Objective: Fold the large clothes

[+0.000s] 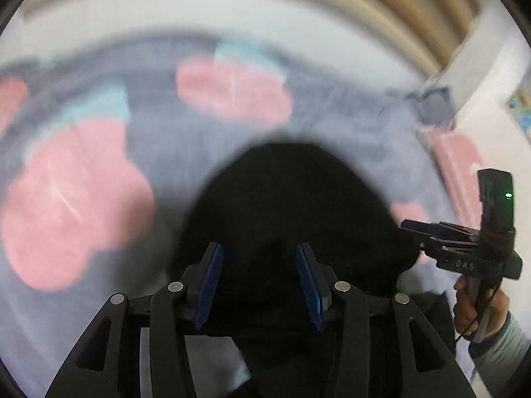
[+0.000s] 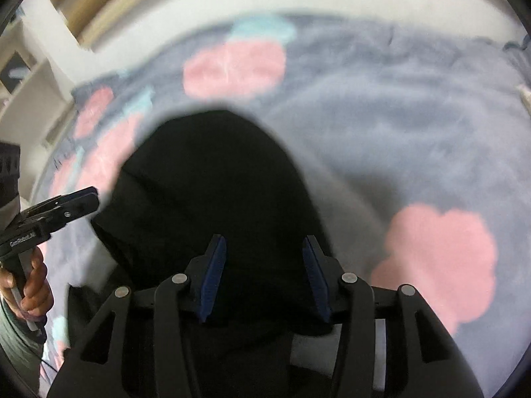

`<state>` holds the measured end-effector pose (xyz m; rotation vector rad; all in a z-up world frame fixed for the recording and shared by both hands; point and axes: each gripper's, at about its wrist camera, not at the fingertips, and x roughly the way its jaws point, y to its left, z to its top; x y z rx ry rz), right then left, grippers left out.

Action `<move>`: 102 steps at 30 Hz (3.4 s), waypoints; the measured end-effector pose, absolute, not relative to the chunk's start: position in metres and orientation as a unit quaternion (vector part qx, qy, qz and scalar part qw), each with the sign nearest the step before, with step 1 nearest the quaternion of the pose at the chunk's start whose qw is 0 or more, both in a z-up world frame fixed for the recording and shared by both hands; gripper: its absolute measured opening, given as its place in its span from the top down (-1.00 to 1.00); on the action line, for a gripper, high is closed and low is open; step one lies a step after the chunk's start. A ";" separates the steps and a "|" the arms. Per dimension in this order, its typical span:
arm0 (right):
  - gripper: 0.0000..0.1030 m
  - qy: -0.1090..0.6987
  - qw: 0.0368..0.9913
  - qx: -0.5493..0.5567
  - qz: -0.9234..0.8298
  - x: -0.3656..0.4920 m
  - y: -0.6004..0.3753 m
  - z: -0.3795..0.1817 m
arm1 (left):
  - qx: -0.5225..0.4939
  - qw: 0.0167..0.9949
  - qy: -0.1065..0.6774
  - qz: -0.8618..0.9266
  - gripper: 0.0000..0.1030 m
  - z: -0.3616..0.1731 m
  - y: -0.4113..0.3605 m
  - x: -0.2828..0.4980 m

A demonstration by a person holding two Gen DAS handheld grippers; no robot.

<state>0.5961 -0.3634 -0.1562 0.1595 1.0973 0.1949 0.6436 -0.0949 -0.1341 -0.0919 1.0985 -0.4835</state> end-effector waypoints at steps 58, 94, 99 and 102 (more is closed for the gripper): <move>0.67 0.520 0.820 0.032 0.238 0.675 -0.364 -0.136 | -0.061 0.773 0.548 -0.314 0.38 -0.173 -0.110 0.729; 0.41 0.547 0.820 -0.009 0.168 0.259 -0.322 -0.096 | -0.010 0.768 0.567 -0.299 0.35 -0.119 -0.034 0.300; 0.33 0.497 0.850 0.041 0.171 0.266 -0.342 -0.035 | -0.033 0.779 0.546 -0.306 -0.02 -0.076 0.000 0.290; 0.21 0.466 0.864 0.053 0.181 0.289 -0.327 -0.004 | -0.070 0.802 0.502 -0.317 -0.03 -0.039 0.011 0.300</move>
